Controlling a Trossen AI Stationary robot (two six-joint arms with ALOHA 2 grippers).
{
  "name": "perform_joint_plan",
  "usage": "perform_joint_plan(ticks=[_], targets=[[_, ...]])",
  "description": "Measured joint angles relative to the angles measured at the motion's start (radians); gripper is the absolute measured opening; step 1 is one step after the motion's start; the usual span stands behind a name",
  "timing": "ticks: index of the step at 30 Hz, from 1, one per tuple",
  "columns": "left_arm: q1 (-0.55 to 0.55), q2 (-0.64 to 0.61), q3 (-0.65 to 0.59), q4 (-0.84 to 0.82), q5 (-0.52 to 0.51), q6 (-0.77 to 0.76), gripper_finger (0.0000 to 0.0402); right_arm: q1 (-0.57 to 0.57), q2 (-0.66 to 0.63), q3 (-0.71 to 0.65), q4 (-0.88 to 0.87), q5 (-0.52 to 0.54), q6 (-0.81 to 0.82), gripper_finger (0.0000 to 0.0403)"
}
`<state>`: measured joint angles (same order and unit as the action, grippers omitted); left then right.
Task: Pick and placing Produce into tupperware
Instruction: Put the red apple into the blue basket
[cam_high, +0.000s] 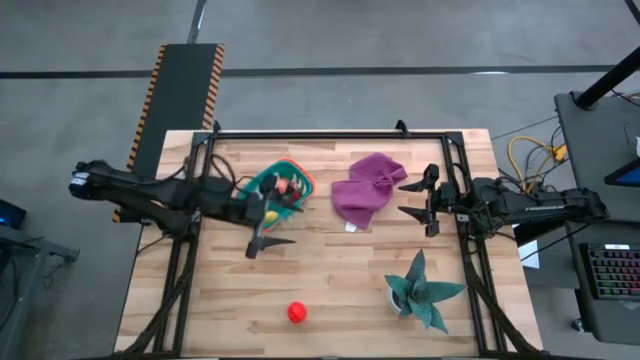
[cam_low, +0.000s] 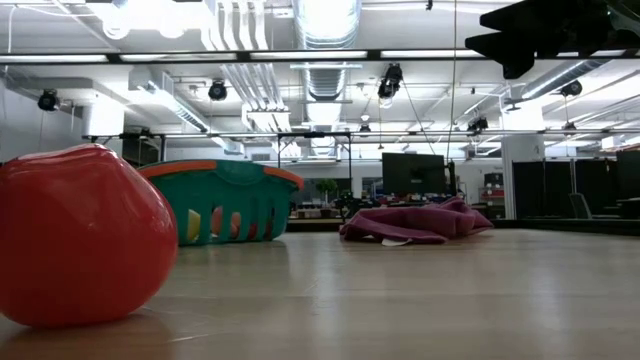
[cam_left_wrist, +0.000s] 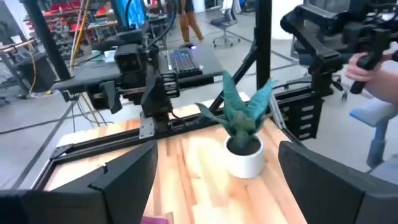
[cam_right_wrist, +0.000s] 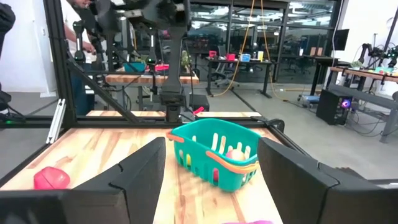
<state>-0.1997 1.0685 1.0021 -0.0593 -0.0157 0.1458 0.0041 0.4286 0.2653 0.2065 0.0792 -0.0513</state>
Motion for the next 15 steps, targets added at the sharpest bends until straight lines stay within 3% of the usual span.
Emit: perform_joint_plan(ticks=[4, 9, 15], targets=[[-0.103, -0.016, 0.038, -0.074, -0.093, -0.008, 0.0318, 0.000, 0.000, 0.000, -0.014, 0.000, 0.000, 0.0247], [-0.272, -0.016, 0.052, -0.144, -0.381, -0.009, 0.0318, 0.000, 0.000, 0.000, -0.016, 0.000, 0.000, 0.0247], [-0.458, 0.032, 0.049, -0.145, -0.581, -0.102, 0.0318, 0.000, 0.000, 0.000, -0.016, 0.000, 0.018, 0.0247]])
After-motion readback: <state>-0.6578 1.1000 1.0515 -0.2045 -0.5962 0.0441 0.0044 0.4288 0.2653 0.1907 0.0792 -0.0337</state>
